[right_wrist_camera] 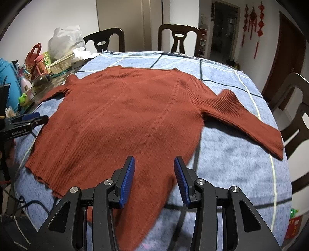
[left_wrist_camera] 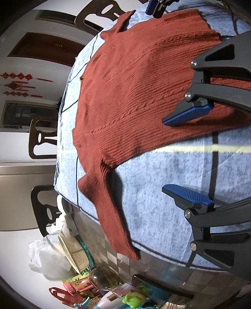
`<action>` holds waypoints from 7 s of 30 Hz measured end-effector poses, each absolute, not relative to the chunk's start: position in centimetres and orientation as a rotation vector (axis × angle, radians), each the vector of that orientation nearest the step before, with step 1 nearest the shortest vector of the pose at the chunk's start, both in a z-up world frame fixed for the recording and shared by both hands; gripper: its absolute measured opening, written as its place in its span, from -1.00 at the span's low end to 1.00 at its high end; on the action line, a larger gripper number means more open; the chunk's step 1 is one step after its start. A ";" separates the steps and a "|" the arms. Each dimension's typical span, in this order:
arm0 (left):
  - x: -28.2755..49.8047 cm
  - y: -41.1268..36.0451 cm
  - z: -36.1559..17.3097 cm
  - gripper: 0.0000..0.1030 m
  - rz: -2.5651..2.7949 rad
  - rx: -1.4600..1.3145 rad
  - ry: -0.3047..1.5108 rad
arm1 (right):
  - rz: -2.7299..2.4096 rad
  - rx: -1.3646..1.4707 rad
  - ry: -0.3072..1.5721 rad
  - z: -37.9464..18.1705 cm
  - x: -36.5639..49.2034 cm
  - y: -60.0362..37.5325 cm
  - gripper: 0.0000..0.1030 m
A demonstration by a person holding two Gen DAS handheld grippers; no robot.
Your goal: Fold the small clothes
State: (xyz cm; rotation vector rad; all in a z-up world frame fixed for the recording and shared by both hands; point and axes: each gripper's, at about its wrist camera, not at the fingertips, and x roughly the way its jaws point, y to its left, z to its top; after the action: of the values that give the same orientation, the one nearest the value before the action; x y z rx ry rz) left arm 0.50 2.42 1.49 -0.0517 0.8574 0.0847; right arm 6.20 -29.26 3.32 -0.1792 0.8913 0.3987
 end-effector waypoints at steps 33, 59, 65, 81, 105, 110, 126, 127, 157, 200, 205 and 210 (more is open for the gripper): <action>8.0 19.1 -0.4 -0.68 0.332 -0.263 0.871 | 0.491 -0.211 0.931 1.7 11.9 -24.0 -0.16; 15.7 -4.2 5.9 -0.86 -0.391 -0.139 0.798 | 0.452 -0.099 0.909 3.2 10.9 -28.0 -0.17; 13.6 -3.1 7.9 -0.57 -0.436 -0.180 0.732 | 0.489 -0.014 0.898 4.5 11.5 -28.1 -0.16; 15.0 3.8 1.8 -0.57 -0.156 -0.149 0.840 | 0.560 0.146 1.092 0.8 22.4 -20.9 -0.54; 13.1 3.7 1.4 -0.57 -0.130 -0.083 0.865 | 0.519 0.025 0.976 3.2 19.4 -23.7 -0.58; 10.0 3.4 2.8 -0.56 -0.152 -0.084 0.829 | 0.508 0.048 0.932 4.0 15.9 -26.6 -0.52; 8.2 -1.1 3.1 -0.38 -0.233 -0.022 0.803 | 0.129 0.470 0.918 1.8 14.7 -44.1 -0.49; 8.3 -1.4 2.9 -0.38 -0.238 -0.020 0.805 | 0.103 0.513 0.918 1.5 15.0 -45.1 -0.49; 9.4 -1.5 0.7 -0.32 -0.230 -0.054 0.853 | 0.161 0.548 0.764 7.2 19.3 -43.7 -0.89; 18.6 -6.3 1.0 -0.80 -0.390 -0.126 0.959 | 0.424 0.150 0.919 2.3 18.2 -31.4 -0.59; 18.4 -6.5 3.5 -0.90 -0.440 -0.130 0.854 | 0.391 0.176 0.913 1.9 19.1 -32.7 -0.59; 19.5 -5.4 2.9 -0.89 -0.409 -0.137 0.872 | 0.375 0.167 0.931 1.6 19.8 -33.0 -0.59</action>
State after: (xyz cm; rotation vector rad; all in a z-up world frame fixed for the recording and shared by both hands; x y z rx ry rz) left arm 19.46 -5.38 2.86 -0.1371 0.8716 -0.4092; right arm 19.80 -33.00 1.65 0.1669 0.9309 0.3748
